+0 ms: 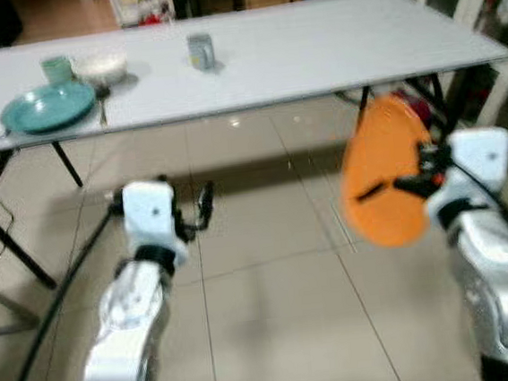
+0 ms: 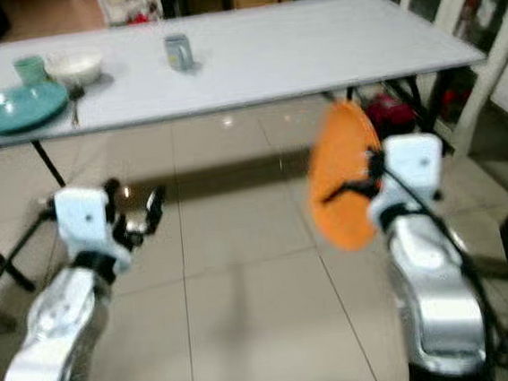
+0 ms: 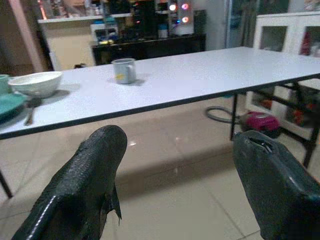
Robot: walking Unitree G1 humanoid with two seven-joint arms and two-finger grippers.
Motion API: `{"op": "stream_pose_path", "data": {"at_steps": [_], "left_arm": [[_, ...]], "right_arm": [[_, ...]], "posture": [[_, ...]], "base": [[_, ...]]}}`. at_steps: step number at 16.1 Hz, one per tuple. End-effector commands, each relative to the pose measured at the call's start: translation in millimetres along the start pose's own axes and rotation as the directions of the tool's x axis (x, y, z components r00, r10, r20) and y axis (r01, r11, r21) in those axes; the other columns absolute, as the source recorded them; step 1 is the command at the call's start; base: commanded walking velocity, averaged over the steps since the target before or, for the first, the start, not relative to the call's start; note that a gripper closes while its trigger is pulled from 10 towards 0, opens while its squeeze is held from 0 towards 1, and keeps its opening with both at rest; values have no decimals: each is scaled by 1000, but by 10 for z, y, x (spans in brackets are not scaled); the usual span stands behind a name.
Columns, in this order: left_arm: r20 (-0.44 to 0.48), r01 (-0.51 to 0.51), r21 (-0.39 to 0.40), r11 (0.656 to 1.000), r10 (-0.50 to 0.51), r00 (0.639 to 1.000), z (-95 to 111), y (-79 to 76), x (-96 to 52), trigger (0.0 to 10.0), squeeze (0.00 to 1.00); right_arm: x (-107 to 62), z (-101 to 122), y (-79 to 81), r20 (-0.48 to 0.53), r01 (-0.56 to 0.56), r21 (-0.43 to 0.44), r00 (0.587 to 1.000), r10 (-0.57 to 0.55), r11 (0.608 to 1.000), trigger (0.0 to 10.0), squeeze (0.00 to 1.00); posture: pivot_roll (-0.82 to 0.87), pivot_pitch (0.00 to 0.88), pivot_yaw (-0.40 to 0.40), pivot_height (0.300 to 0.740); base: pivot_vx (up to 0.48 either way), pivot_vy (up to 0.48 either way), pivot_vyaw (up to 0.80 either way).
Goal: Setting the table
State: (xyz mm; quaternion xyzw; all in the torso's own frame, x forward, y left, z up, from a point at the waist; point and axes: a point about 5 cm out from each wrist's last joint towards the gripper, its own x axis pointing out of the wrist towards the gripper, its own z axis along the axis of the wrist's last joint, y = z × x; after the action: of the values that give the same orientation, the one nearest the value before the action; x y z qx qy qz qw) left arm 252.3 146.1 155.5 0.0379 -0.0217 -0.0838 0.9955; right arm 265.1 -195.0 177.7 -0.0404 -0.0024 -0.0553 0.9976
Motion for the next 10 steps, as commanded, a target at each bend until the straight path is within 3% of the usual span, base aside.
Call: {"op": "stream_pose_path", "data": {"at_steps": [1, 4, 10], "left_arm": [[-10, -7, 10, 1000, 7, 1000, -6, 35, -8, 10000, 0], [-23, -87, 6, 996, 87, 996, -54, 82, 1, 10000, 0], [-9, -71, -16, 997, 71, 997, -36, 54, -28, 10000, 0]], "right_arm": [[24, 195, 132, 103, -71, 22, 992, 68, 997, 10000, 0], [35, 284, 129, 143, -112, 54, 984, 103, 992, 10000, 0], [-80, 234, 123, 133, -110, 69, 986, 101, 992, 10000, 0]], "posture": [[-13, 0, 30, 740], [-24, 0, 20, 740], [-26, 0, 15, 740]], "base": [[371, 0, 0], [387, 0, 0], [400, 0, 0]]}}
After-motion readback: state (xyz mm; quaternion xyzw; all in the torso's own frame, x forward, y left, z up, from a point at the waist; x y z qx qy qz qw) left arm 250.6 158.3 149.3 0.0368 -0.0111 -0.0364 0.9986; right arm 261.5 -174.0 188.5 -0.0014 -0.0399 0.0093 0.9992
